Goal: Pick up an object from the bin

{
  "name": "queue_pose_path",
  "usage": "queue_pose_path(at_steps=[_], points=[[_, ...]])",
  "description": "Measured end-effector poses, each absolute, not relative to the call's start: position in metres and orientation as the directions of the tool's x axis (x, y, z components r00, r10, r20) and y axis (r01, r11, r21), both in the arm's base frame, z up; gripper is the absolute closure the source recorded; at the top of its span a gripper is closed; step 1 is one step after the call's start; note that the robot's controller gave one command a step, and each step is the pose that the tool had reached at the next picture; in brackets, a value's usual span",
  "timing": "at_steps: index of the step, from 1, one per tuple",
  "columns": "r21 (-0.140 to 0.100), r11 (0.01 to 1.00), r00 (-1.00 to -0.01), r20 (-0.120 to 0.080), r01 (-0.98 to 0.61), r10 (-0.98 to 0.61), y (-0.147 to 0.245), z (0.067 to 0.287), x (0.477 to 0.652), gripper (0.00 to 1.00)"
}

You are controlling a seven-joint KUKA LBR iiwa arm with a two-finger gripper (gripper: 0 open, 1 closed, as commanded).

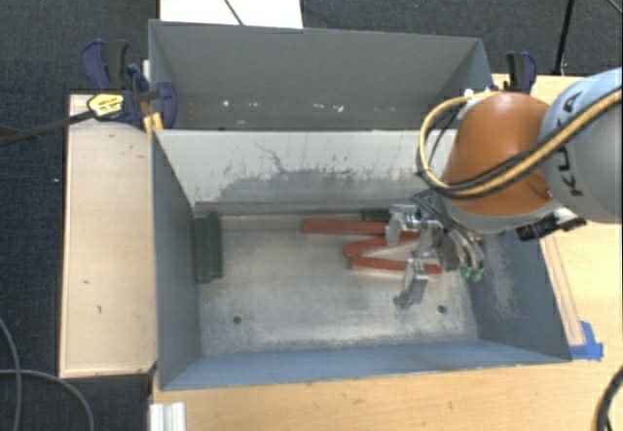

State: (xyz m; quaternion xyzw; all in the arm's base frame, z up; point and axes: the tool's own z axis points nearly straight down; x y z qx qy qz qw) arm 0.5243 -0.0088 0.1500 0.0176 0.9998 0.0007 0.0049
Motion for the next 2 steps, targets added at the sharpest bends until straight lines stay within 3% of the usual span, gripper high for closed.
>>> queue_pose_path(at_steps=[1,2], points=[[0.0,0.999,-0.999,-0.004,0.049,0.049,-0.021,0.086,0.49,0.0],[0.0,0.998,-0.998,0.001,0.067,0.067,-0.015,0.075,0.507,0.0]])
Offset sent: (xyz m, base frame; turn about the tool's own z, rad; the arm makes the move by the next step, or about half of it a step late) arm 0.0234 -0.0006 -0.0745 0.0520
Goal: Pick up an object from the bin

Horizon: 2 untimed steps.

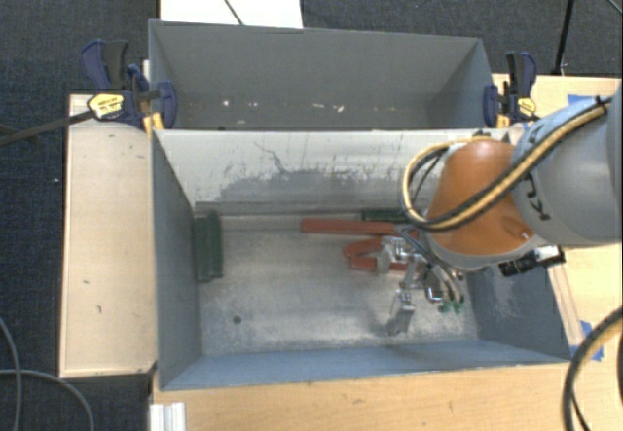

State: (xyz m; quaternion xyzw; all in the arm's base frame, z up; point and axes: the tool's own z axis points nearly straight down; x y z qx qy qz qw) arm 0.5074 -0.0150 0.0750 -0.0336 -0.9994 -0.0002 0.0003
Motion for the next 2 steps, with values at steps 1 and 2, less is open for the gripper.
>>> queue_pose_path(at_steps=[1,2], points=[[0.001,0.991,-0.991,-0.002,0.135,0.135,-0.014,0.098,0.564,0.0],[0.001,0.994,-0.994,-0.007,0.106,0.106,0.023,0.079,0.584,0.0]])
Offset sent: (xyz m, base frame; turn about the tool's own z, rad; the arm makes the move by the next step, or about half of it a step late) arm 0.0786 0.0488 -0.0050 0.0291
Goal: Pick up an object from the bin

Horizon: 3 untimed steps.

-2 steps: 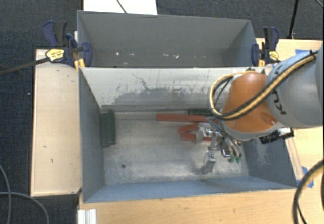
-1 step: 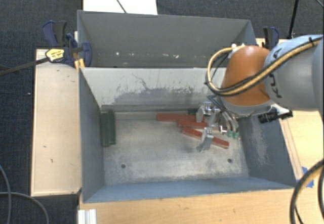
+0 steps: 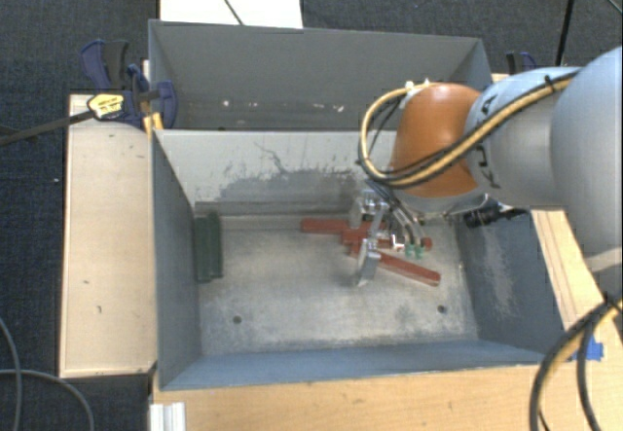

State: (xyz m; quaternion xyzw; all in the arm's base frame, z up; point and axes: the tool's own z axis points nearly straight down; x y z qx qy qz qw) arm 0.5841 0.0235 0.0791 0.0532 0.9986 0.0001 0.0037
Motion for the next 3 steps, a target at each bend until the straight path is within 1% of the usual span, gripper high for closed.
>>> queue_pose_path(at_steps=[1,2,3], points=[[-0.002,0.951,-0.951,0.012,0.309,0.309,-0.021,0.07,0.589,1.0],[-0.002,0.951,-0.951,0.012,0.308,0.308,-0.021,0.07,0.589,1.0],[0.001,0.968,-0.968,-0.001,0.251,0.251,-0.015,0.284,0.579,1.0]])
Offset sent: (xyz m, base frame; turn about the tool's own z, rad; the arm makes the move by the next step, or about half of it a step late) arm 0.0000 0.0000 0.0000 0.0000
